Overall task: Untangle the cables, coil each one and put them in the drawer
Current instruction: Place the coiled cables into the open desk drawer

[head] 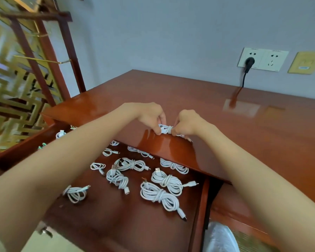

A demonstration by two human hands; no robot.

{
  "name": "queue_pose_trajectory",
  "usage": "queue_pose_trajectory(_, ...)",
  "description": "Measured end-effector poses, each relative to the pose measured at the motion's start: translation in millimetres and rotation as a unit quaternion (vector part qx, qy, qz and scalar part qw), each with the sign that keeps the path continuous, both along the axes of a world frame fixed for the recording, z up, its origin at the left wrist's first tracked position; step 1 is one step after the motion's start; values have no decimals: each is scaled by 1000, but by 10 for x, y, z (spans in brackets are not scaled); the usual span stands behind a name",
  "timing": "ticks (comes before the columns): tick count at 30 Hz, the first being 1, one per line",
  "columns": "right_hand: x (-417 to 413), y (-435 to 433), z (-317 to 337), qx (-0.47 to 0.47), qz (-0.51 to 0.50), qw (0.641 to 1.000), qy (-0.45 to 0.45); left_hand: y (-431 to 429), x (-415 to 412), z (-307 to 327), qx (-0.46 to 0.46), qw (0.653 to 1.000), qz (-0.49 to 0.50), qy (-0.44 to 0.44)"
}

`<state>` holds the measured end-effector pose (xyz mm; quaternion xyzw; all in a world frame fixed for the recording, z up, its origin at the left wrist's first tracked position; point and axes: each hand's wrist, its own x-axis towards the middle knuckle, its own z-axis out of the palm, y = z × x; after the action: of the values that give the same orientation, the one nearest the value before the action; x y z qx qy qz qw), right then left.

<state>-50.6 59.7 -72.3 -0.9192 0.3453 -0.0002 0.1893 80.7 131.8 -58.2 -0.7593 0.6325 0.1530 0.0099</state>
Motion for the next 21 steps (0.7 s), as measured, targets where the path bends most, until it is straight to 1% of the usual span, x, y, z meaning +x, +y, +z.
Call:
queue_pose_trajectory(7,-26,664,-12,-1,66,998,10,729,-34,-5,28,999,22,29)
queue_pose_trajectory(11,-96,1017,-9,-5,86,995,46,1041,-114,-22,28,998,24,51)
queue_pose_trajectory(14,-164,1312,-133,26,111,990,89,1257,-188,-151,62,997,10,54)
queue_pose_trajectory(18,-173,1576,-342,112,141,976,124,1486,-208,-404,134,989,-7,67)
queue_pose_trajectory(21,-116,1676,-452,130,154,968,148,1572,-191,-541,157,986,-3,63)
